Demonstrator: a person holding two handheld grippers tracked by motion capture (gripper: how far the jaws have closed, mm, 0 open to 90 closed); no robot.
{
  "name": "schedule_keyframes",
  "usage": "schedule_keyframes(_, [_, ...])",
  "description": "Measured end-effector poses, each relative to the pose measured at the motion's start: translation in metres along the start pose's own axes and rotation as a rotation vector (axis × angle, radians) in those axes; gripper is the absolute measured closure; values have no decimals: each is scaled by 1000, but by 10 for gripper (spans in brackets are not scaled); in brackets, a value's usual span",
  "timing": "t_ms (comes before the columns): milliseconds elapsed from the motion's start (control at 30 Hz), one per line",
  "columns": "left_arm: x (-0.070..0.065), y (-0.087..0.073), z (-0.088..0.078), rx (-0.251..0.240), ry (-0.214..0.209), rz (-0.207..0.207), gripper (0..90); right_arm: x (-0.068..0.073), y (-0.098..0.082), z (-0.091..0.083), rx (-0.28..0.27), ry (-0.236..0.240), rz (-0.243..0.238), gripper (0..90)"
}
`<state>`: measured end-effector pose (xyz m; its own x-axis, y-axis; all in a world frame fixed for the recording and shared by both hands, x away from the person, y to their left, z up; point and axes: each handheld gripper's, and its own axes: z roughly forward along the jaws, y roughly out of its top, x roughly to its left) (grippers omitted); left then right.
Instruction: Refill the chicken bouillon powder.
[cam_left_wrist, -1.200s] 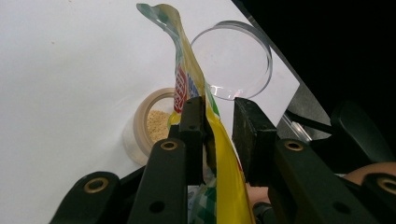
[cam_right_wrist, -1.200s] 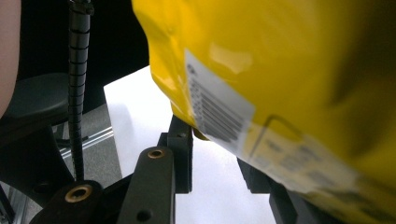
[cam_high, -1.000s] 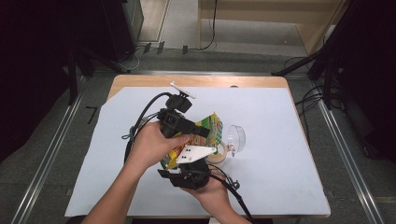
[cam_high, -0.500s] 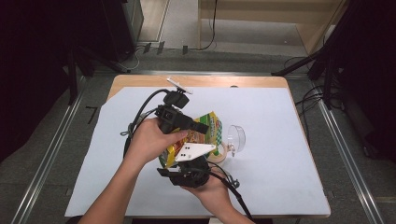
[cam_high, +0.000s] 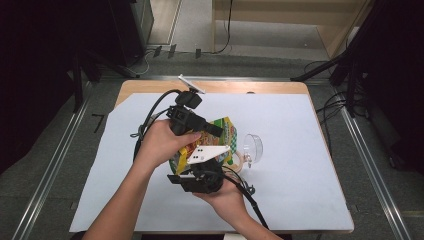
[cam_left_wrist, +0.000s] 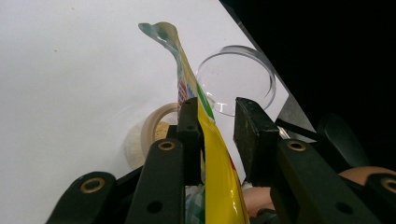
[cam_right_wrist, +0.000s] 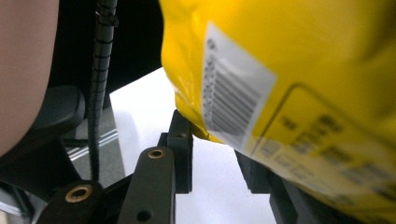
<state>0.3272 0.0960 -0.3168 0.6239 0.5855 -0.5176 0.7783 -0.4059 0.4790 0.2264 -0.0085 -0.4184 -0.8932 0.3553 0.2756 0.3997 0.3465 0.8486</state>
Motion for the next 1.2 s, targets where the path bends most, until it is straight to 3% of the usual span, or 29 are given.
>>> schedule_keyframes(433, [-2, -4, -1, 0, -9, 9, 722, 7, -2, -1, -9, -6, -24, 704])
schedule_keyframes(1200, [-3, -6, -2, -4, 20, 16, 762, 12, -1, -2, -13, -9, -38, 703])
